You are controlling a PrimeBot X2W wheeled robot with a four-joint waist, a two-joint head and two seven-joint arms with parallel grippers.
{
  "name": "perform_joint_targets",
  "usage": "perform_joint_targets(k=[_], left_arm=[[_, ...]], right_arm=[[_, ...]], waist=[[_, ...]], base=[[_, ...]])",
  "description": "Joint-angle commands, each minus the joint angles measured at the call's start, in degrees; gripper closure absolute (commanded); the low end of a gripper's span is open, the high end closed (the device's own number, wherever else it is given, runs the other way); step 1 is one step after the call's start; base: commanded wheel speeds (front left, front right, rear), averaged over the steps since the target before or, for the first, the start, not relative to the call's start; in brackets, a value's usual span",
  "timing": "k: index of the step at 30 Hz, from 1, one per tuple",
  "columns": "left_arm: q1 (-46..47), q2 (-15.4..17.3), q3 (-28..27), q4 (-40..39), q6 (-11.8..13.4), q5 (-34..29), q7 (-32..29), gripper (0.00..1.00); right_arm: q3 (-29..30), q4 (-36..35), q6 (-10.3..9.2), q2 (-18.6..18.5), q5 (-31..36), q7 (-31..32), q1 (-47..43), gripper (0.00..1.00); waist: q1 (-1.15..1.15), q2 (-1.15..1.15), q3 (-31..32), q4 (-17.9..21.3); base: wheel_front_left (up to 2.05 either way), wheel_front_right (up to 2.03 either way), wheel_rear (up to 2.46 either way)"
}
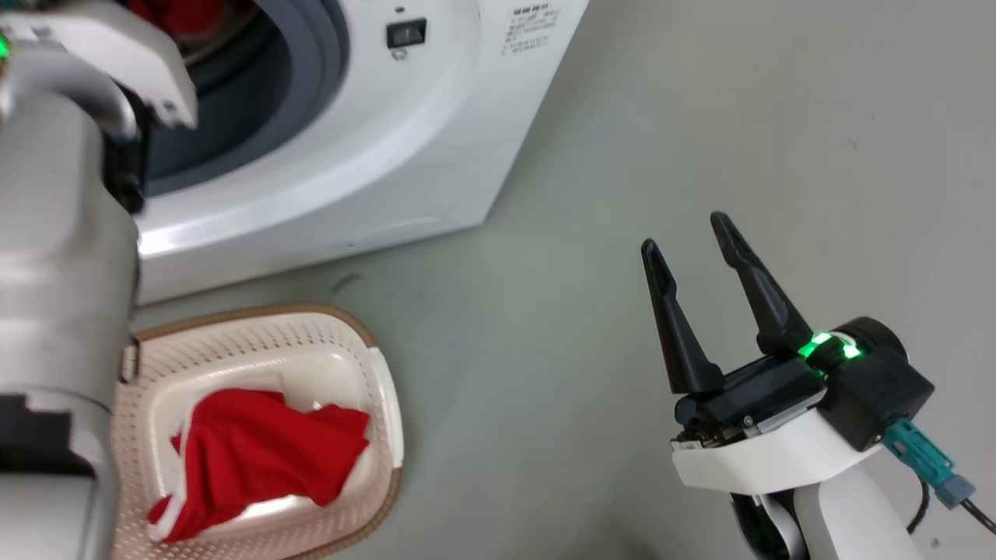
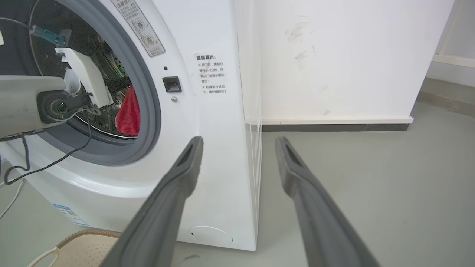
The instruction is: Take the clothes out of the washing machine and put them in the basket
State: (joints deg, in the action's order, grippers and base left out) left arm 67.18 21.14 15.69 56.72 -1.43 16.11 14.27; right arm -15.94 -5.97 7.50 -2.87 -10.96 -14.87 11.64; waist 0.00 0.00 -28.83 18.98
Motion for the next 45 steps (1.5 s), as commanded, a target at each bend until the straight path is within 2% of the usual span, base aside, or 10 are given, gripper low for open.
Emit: perform_joint_targets(k=[1,4,9,11,20,27,32,37,40,45], left_arm=[[-2.7,-0.8,-0.3,-0.8,0.4,0.3,0.6,1.0],[-8.4,-2.0,-1.7,-4.2,0.9,1.6,1.0,1.0],[-20.0,-3.7,-4.7,-15.1,1.8,2.7,1.0,1.0],[-22.1,-4.0,-5.1,-16.8,2.0,2.5,1.0,1.0],[-38.5,-6.4,-7.7,-34.5,2.7,2.7,0.9,1.0],[-54.5,-7.9,-6.6,-53.5,5.9,2.0,0.3,1.0],[-64.6,-8.3,-5.5,-62.4,7.9,2.2,-2.1,1.0],[-71.5,-9.6,-3.5,-60.2,8.1,3.7,-3.7,1.0],[-72.4,-11.2,-1.5,-54.3,6.0,5.8,-3.4,1.0],[-66.6,-13.1,0.0,-39.8,2.4,6.5,-1.2,1.0]], right_arm=[[0.2,0.5,-0.02,0.0,0.6,0.3,-1.0,0.0],[0.7,1.3,-0.02,0.0,1.1,1.2,-2.3,0.0],[1.5,1.6,-0.02,0.0,1.8,2.7,-4.6,0.0],[1.6,1.5,-0.02,0.0,1.9,3.0,-5.0,0.0],[3.3,0.8,-0.02,0.0,2.4,5.7,-8.9,0.0],[4.9,-1.0,-0.02,0.0,2.9,7.2,-11.4,0.0],[5.4,-2.2,-0.02,0.0,3.4,8.2,-12.0,0.0],[5.8,-3.4,-0.02,0.0,3.8,8.6,-11.3,0.0],[5.7,-4.1,-0.02,0.0,4.2,8.7,-10.2,0.0],[5.3,-5.1,-0.02,0.0,5.0,8.8,-8.0,0.0]], waist=[[0.0,0.0,5.8,-2.7],[0.0,0.0,9.5,-3.6],[0.0,0.0,15.0,-5.5],[0.0,0.0,16.0,-5.8],[0.0,0.0,23.7,-9.6],[0.0,0.0,26.6,-12.6],[0.0,0.0,26.2,-14.5],[0.0,0.0,24.0,-16.2],[0.0,0.0,21.4,-17.0],[0.0,0.0,15.3,-17.1]], base=[[0.0,0.0,0.0],[0.0,0.0,0.0],[0.0,0.0,0.0],[0.0,0.0,0.0],[0.0,0.0,0.0],[0.0,0.0,0.0],[0.0,0.0,0.0],[0.0,0.0,0.0],[0.0,0.0,0.0],[0.0,0.0,0.0]])
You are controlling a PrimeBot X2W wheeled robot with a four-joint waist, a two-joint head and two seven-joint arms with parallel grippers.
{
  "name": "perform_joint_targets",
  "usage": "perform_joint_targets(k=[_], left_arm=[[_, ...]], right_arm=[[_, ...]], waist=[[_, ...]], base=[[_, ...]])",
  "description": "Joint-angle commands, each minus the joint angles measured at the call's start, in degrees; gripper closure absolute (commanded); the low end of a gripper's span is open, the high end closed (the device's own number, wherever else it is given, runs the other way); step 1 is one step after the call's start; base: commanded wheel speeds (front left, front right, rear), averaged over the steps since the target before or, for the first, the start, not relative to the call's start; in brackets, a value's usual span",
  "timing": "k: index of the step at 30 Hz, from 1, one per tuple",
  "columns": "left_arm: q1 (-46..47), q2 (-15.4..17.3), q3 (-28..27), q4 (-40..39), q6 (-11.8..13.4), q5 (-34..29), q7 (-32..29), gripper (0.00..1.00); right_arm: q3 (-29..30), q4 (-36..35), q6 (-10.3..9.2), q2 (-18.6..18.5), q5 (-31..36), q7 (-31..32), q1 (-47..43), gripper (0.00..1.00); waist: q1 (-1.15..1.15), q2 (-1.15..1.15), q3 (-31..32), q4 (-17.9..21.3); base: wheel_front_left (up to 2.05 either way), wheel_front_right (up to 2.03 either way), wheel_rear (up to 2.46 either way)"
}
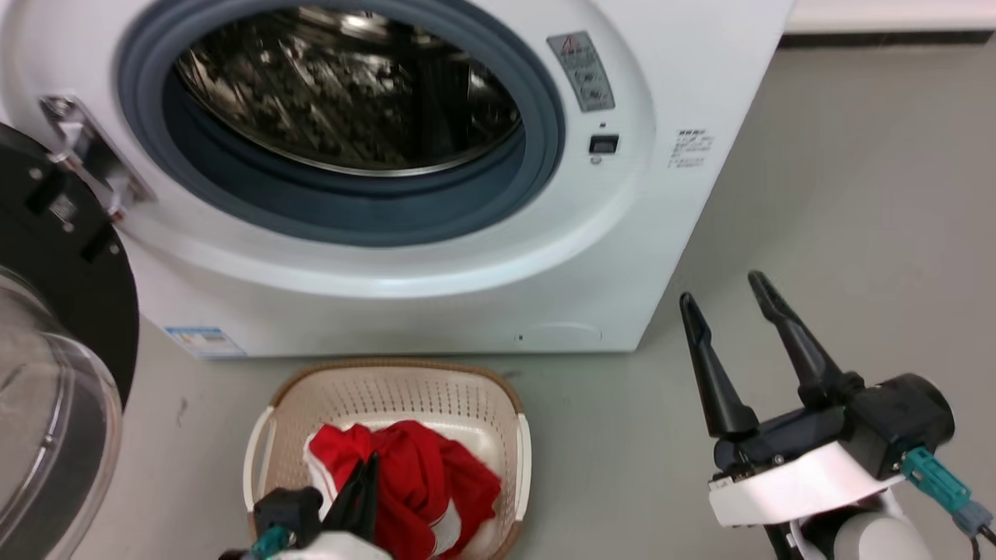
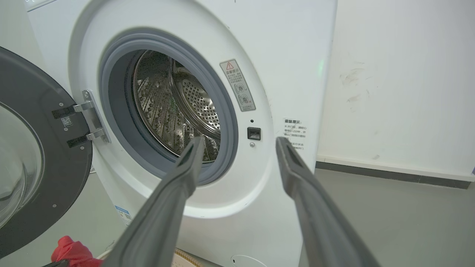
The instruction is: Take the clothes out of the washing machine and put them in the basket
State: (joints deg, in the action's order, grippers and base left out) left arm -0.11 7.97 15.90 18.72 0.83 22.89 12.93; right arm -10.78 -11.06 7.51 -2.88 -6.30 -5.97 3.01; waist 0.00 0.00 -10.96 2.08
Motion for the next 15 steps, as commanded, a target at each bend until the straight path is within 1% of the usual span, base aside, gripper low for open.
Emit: perform_joint_targets(k=[1,5,7,10,15], left_arm=[[2.4,-0.4,-0.1,1.3,-0.5,-0.1,0.6,1.0],[10.9,-1.7,0.2,13.4,-2.8,-0.7,1.8,1.0],[15.5,-2.2,0.0,18.7,-3.4,-1.0,2.1,1.0],[21.7,-2.9,-0.9,26.3,-3.9,-0.7,2.3,1.0],[29.2,-3.6,-2.4,36.1,-4.2,-0.6,2.4,1.0]], right_arm=[[0.0,-0.2,-0.04,0.0,0.4,0.0,1.1,0.0],[-0.4,-1.2,-0.03,0.0,1.0,-0.1,3.4,0.0],[-0.5,-1.4,-0.04,0.0,1.3,-0.4,4.7,0.0],[-0.7,-1.7,-0.04,0.0,1.5,-0.8,6.3,0.0],[-1.3,-1.6,-0.03,0.0,1.7,-1.6,8.4,0.0]], waist=[[0.0,0.0,-4.1,-0.1],[0.0,0.0,-10.5,0.4],[0.0,0.0,-13.5,0.9],[0.0,0.0,-17.8,1.6],[0.0,0.0,-23.3,2.9]], base=[[0.0,0.0,0.0],[0.0,0.0,0.0],[0.0,0.0,0.0],[0.0,0.0,0.0],[0.0,0.0,0.0]])
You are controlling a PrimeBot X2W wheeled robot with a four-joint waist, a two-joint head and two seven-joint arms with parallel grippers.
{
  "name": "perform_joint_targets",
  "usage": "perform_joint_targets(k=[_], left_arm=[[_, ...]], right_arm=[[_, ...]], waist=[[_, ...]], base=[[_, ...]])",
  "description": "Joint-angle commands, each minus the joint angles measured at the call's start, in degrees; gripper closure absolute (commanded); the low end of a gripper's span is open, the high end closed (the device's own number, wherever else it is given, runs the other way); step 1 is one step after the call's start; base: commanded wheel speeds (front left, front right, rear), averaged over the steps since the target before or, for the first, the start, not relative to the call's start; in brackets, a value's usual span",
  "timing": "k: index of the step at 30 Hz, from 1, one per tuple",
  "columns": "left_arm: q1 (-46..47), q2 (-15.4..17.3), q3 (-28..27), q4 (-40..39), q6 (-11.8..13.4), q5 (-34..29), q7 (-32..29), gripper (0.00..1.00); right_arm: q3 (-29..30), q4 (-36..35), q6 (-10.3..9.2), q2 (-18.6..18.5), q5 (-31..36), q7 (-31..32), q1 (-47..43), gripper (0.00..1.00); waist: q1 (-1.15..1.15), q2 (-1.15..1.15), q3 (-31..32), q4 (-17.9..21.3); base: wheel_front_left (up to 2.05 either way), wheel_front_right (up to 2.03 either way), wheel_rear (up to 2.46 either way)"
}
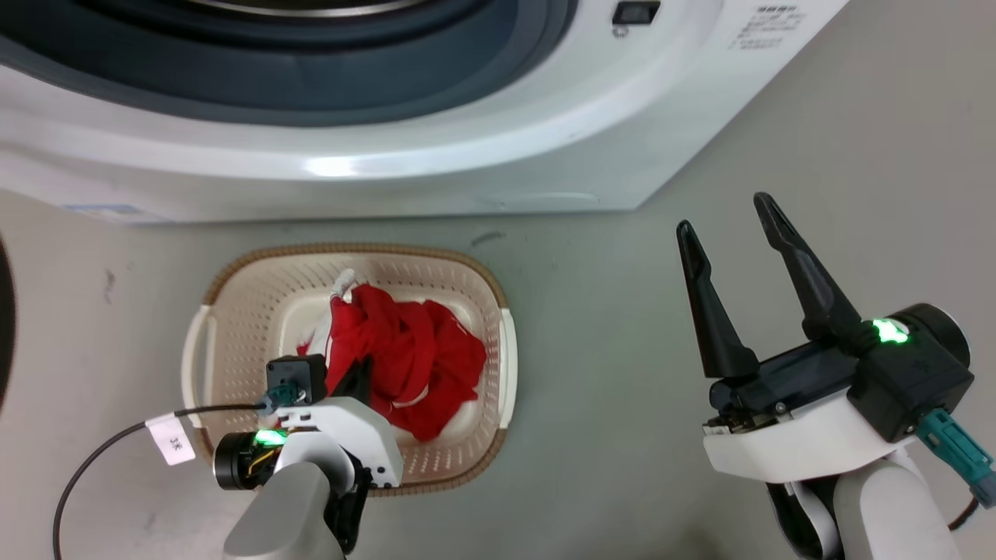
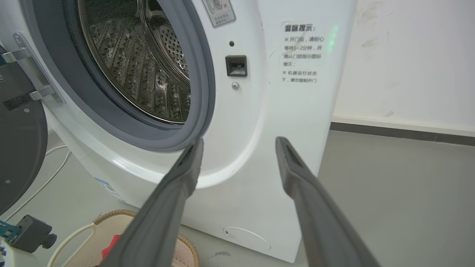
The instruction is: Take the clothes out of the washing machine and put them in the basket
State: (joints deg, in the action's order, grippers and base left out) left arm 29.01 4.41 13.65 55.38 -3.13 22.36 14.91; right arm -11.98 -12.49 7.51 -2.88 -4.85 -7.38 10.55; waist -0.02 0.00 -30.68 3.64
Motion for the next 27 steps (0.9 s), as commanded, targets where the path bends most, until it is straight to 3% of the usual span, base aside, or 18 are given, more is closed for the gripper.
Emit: perform_joint_targets(k=[1,7,8,9,10,11,15,27], left_arm=[[1.1,-0.2,-0.3,1.2,-0.3,0.0,0.4,1.0],[4.9,0.2,-1.2,8.9,-0.4,0.0,0.3,1.0],[5.2,0.4,-0.9,9.3,-0.8,-0.6,0.3,0.95],[5.3,0.5,-0.7,9.4,-0.9,-0.8,0.3,0.68],[5.3,0.6,-0.9,9.1,-1.0,-0.9,0.3,0.16],[5.1,0.7,-1.1,8.4,-1.1,-1.2,0.3,0.0],[2.3,0.4,-1.8,5.1,-1.6,-2.4,0.3,0.0],[-9.3,-0.7,-8.2,-11.6,-1.3,-6.0,0.3,0.0]], right_arm=[[-0.2,0.0,-0.03,0.0,0.2,-0.4,1.1,0.0],[-0.7,0.9,-0.04,0.0,-0.2,-1.8,2.3,0.0],[-0.7,1.1,-0.03,0.0,-0.3,-1.9,2.5,0.0],[-0.6,1.4,-0.03,0.0,-0.4,-2.1,2.6,0.0],[-0.5,1.7,-0.04,0.0,-0.4,-2.3,2.6,0.0],[-0.4,2.2,-0.03,0.0,-0.5,-2.3,2.7,0.0],[0.2,4.5,-0.03,0.0,-0.4,-2.9,2.4,0.0],[3.0,10.0,-0.03,0.0,0.3,-1.9,-3.3,0.0]], waist=[[0.02,0.0,-4.3,1.6],[0.02,0.0,-7.4,2.7],[0.02,0.0,-7.5,2.7],[0.02,0.0,-7.5,2.7],[0.02,0.0,-7.3,2.6],[0.02,0.0,-6.8,2.5],[0.02,0.0,-2.9,1.6],[0.02,0.0,16.4,-0.7]], base=[[0.0,0.0,0.0],[0.0,0.0,0.0],[0.0,0.0,0.0],[0.0,0.0,0.0],[0.0,0.0,0.0],[0.0,0.0,0.0],[0.0,0.0,0.0],[0.0,0.0,0.0]])
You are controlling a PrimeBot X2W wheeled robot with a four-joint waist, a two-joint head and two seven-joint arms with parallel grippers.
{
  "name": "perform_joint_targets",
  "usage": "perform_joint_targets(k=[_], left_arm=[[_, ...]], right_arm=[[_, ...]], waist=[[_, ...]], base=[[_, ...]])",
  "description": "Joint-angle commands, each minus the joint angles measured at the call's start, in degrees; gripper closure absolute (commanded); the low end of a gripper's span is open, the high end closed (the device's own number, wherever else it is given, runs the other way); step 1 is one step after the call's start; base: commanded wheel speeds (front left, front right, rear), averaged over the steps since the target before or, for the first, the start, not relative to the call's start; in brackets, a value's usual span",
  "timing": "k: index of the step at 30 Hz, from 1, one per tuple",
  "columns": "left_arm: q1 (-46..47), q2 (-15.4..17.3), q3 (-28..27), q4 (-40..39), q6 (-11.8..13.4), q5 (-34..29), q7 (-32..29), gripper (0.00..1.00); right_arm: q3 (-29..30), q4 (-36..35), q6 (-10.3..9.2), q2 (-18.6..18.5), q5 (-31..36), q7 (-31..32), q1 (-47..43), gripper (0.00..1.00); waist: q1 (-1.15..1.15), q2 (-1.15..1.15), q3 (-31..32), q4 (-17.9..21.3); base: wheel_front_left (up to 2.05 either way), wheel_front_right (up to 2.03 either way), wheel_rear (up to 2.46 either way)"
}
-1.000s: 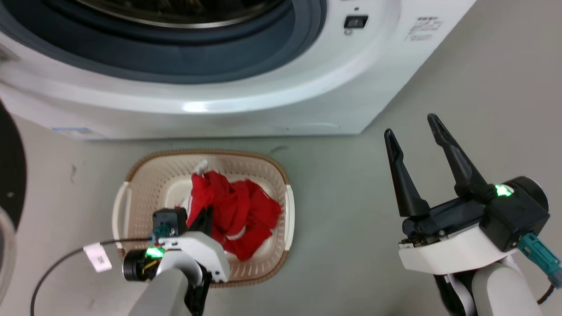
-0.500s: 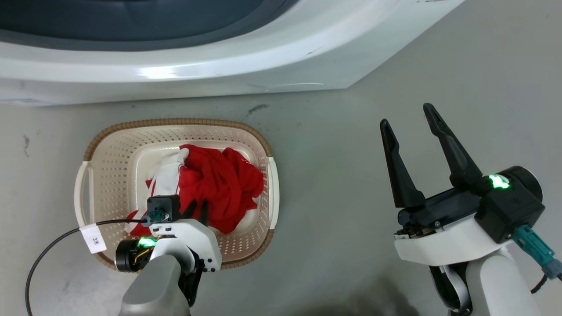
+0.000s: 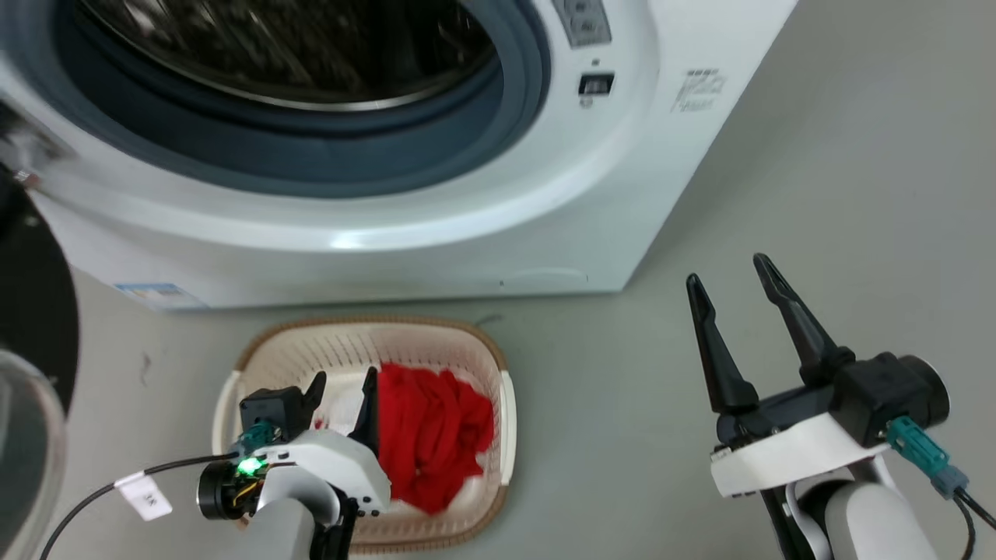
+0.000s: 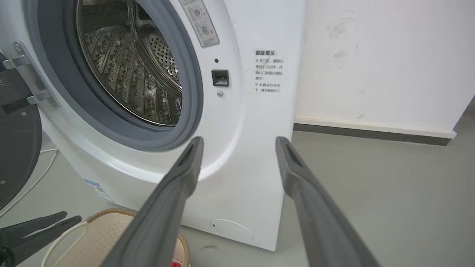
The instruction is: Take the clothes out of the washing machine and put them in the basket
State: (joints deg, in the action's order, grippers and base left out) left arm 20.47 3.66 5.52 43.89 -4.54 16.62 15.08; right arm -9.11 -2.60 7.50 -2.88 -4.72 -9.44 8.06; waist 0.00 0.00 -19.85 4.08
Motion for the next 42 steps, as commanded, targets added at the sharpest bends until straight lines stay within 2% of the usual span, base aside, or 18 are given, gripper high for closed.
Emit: perform_joint_targets(k=[1,8,17,26,42], left_arm=[[-1.6,0.0,-0.8,-2.0,0.4,-0.6,0.1,0.0],[-6.8,-0.5,-4.3,-17.3,1.5,-4.4,0.1,0.0],[-12.3,-0.4,-5.5,-34.1,1.8,-9.5,0.1,0.0],[-17.4,0.3,-4.2,-39.9,2.1,-12.2,0.1,0.0],[-19.2,0.3,-3.1,-37.2,2.7,-10.3,-1.9,0.0]], right_arm=[[0.4,0.2,-0.03,0.0,0.2,0.2,-1.3,0.0],[2.1,-0.7,-0.02,0.0,0.2,1.6,-4.3,0.0],[3.3,-1.9,-0.02,0.0,0.7,3.1,-7.5,0.0],[4.7,-2.4,-0.03,0.0,0.4,3.8,-10.3,0.0],[4.8,-2.0,-0.03,0.0,0.0,4.2,-12.1,0.0]], waist=[[0.0,0.0,6.9,-1.3],[0.0,0.0,13.3,-2.5],[0.0,0.0,18.1,-3.5],[0.0,0.0,20.1,-3.7],[0.0,0.0,20.8,-3.1]], base=[[0.0,0.0,0.0],[0.0,0.0,0.0],[0.0,0.0,0.0],[0.0,0.0,0.0],[0.0,0.0,0.0]])
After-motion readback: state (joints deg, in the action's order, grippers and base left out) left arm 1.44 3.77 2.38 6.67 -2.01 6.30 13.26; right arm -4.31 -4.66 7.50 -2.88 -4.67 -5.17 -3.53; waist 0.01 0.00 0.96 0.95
